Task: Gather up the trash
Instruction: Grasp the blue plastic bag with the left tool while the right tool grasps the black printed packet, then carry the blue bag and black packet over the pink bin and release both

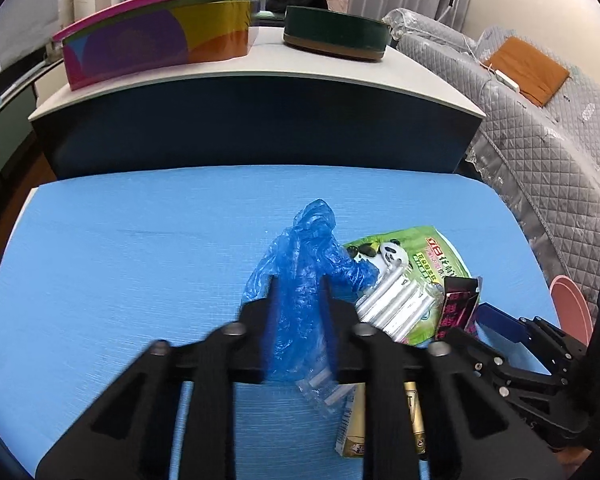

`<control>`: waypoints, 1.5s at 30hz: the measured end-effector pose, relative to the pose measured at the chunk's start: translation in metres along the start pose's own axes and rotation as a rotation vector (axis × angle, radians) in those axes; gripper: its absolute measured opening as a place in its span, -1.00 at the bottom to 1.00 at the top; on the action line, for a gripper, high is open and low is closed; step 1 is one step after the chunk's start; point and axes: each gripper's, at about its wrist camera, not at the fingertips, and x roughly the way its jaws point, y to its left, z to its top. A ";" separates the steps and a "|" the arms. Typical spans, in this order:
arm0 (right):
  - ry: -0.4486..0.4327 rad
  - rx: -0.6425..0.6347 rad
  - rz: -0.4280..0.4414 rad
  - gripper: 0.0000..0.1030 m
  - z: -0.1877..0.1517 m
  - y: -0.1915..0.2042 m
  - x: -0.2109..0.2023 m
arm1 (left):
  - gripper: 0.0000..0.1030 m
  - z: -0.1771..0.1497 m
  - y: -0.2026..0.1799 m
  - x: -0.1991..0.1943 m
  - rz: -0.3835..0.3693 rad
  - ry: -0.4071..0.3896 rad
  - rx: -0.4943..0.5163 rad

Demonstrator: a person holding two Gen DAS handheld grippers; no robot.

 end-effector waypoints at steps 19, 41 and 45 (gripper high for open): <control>-0.134 -0.017 -0.066 0.02 0.004 -0.010 -0.060 | -0.98 0.004 0.007 -0.046 0.021 -0.114 -0.006; -0.336 -0.074 -0.178 0.02 0.003 -0.024 -0.239 | -0.98 -0.013 -0.034 -0.121 -0.069 -0.265 0.031; -0.366 -0.063 -0.209 0.02 -0.002 -0.038 -0.266 | -0.98 -0.019 -0.047 -0.127 -0.083 -0.277 0.058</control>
